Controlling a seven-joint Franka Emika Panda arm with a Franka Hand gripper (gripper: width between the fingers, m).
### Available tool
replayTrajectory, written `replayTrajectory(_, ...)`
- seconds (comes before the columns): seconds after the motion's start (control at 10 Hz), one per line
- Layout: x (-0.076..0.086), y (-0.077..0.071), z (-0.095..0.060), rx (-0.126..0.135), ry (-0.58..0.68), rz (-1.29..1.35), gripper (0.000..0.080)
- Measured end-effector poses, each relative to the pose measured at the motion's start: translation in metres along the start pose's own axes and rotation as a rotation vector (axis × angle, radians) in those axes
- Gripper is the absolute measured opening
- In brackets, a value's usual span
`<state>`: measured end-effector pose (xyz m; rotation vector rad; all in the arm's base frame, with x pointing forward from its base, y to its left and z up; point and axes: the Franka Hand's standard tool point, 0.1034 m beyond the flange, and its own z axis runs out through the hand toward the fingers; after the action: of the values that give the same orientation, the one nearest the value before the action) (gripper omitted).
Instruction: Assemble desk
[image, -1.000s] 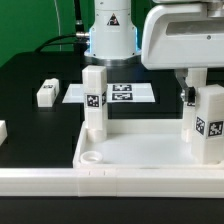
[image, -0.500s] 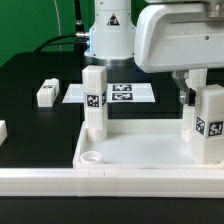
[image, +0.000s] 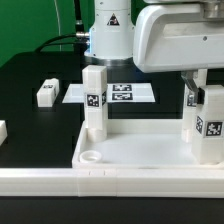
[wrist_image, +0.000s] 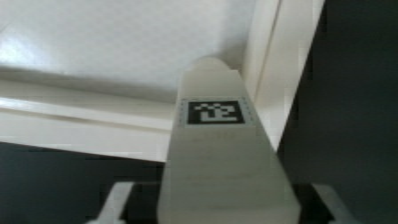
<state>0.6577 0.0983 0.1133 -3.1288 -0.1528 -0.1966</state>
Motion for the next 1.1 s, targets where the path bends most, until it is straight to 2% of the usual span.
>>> replayTrajectory(0.3,-0.001,0.000,0.000,-0.001,-0.001,0.355,0.0288)
replayTrajectory(0.6,-0.001,0.015,0.000,-0.027,0.003,0.563,0.0292)
replayTrajectory(0.8,-0.002,0.022,0.000,-0.046,0.008,0.633,0.0294)
replayTrajectory(1.1,-0.003,0.025,0.000,-0.050,0.007,0.649,0.0294)
